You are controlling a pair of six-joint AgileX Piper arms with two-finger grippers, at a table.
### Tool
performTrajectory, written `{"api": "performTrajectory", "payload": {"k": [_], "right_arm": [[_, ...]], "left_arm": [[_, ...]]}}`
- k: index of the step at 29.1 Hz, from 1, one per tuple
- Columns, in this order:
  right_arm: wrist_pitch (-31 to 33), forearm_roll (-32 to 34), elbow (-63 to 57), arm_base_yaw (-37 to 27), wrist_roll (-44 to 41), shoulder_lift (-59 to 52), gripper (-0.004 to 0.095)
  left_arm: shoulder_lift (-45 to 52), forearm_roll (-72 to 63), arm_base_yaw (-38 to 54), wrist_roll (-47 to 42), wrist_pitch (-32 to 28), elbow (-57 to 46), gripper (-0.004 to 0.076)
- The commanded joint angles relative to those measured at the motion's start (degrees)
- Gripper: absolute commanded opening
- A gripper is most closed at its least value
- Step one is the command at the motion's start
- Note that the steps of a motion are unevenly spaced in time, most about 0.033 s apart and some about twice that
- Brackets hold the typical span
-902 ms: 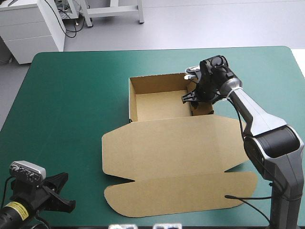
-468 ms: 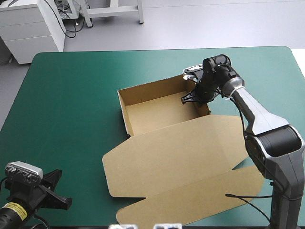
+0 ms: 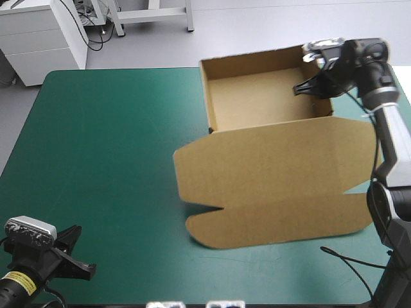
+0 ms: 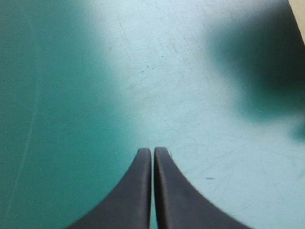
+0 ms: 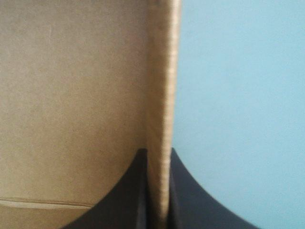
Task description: Fold the box
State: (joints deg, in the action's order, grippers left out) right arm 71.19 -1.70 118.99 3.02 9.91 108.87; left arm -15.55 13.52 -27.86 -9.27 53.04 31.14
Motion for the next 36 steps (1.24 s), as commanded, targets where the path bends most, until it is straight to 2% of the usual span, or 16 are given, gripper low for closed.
{"api": "performTrajectory", "payload": {"k": [1,5,10,13,18,22,29,31,32,34,36], "right_arm": [[0.3,2.2,5.6,-6.9,2.6,-5.3,-0.0019],[0.3,5.3,8.3,-16.6,1.9,-5.1,-0.0019],[0.3,-1.8,8.1,-26.0,0.7,-1.4,-0.0019],[0.3,-1.2,8.1,-29.2,0.7,2.8,-0.0019],[0.3,-0.6,8.0,-32.0,-2.2,8.5,-0.0019],[0.3,1.7,8.0,-32.0,-2.3,12.2,-0.0019],[0.3,1.2,7.0,-32.0,-3.9,14.3,0.0007],[0.3,1.2,7.0,-32.0,-3.4,14.3,0.0062],[0.3,0.9,7.0,-32.0,-1.9,14.2,0.0181],[0.3,0.9,7.0,-32.0,-1.9,14.1,0.0316],[0.3,1.3,7.0,-32.0,-2.2,14.0,0.0510]], "left_arm": [[-0.6,-0.1,-0.4,-0.5,-5.1,1.4,-0.0001],[-0.6,-0.2,-0.4,-0.5,-5.0,1.4,-0.0003],[-0.6,-3.3,-0.4,-0.5,-5.1,1.4,-0.0004],[-0.6,-3.9,-0.4,-0.2,-5.4,1.4,-0.0007],[-0.6,-3.9,-0.4,-0.3,-5.3,1.4,-0.0008],[-0.6,-4.1,-0.4,-0.3,-5.3,1.4,-0.0008],[-0.6,-4.1,-0.4,-0.3,-5.2,1.4,-0.0008],[-0.6,-4.1,-0.4,-0.3,-5.3,1.4,-0.0008],[-0.6,-4.4,-0.4,-0.3,-5.2,1.4,-0.0008],[-0.6,-4.4,-0.4,-0.3,-5.0,1.4,-0.0008],[-0.6,-4.5,-0.4,-0.3,-4.5,1.4,-0.0008]]}}
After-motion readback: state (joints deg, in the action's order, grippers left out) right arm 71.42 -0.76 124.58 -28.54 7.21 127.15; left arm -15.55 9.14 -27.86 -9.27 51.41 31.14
